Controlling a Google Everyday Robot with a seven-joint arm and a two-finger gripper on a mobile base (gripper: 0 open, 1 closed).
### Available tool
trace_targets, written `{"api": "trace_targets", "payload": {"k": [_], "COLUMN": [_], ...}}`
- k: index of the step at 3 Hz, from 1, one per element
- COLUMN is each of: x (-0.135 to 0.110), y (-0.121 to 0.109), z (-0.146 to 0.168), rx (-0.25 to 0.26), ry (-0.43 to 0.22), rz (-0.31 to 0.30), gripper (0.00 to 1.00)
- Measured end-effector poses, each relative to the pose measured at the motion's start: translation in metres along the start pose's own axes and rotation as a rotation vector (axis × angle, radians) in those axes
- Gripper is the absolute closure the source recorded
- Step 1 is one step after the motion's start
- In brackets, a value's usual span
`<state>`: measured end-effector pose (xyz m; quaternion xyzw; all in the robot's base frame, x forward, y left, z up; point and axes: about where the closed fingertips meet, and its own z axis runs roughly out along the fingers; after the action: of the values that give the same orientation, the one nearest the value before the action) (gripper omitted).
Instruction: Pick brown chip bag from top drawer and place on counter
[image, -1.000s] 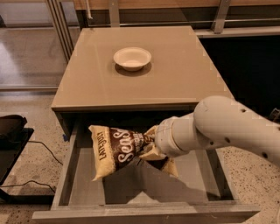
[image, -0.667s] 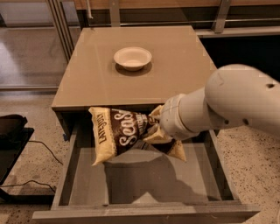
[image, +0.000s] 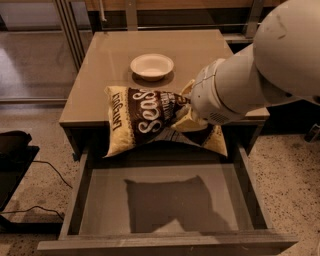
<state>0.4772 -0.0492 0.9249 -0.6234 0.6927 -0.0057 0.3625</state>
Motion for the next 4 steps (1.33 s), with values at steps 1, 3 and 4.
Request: {"api": "trace_targets", "payload": {"k": [1, 3, 4], "x": [0.015, 0.068, 0.111], "y": [-0.022, -0.111, -0.143], "z": [-0.022, -0.104, -0.115], "rx": [0.072, 0.301, 0.377], "ry": [0.057, 0.173, 0.124], "rz": [0.003, 0.083, 0.146], "gripper": [1.0, 1.0, 1.0]}}
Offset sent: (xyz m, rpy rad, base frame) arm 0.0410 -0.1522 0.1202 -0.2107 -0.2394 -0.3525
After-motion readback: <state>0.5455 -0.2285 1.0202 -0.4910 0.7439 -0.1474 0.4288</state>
